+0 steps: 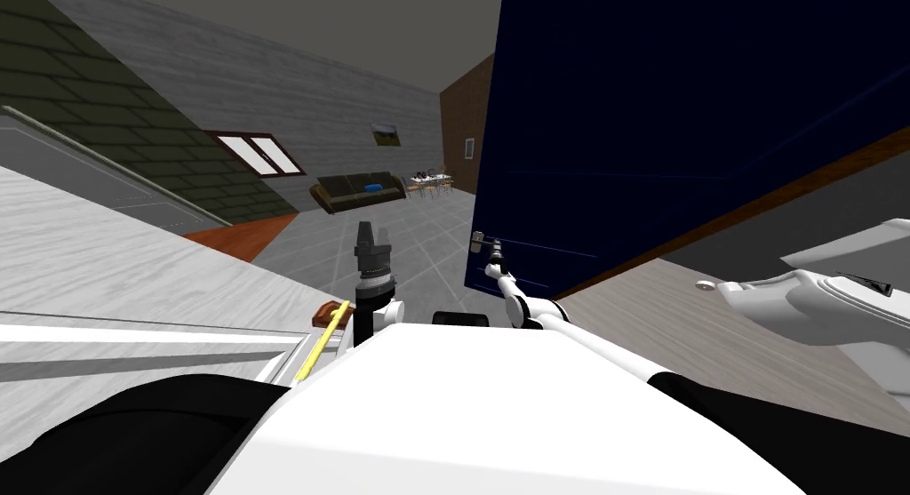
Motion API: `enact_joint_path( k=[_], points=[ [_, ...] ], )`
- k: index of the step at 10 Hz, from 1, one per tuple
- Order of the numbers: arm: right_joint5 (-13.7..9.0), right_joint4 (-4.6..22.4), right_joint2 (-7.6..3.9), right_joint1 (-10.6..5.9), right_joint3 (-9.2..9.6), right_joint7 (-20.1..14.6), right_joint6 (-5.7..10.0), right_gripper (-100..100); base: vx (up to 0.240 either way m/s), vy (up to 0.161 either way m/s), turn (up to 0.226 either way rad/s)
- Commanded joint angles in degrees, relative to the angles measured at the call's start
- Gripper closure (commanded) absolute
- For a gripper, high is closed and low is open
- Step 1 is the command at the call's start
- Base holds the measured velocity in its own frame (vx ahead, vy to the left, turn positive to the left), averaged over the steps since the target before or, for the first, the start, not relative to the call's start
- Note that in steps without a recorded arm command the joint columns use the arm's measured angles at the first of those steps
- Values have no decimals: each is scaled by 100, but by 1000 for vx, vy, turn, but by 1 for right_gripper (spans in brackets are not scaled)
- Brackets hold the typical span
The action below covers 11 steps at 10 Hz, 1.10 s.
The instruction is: Push the door open
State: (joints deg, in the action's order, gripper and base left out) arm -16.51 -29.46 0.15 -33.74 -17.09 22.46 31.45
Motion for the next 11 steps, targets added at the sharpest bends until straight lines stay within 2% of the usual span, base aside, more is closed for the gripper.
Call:
enact_joint_path(
  k=[1, 6, 8, 11],
  points=[
    [-75, 2, -96, -13, 4, 28, 93, 100, 80, 23, -136],
    [-335, 46, 63, -29, 301, 108, 122, 100, 119, 67, -161],
    [-444, 64, 186, -36, 425, 142, 134, 100, 116, 165, -222],
    [-499, 73, 269, -39, 488, 159, 140, 100, 30, 188, -103]
  ],
)
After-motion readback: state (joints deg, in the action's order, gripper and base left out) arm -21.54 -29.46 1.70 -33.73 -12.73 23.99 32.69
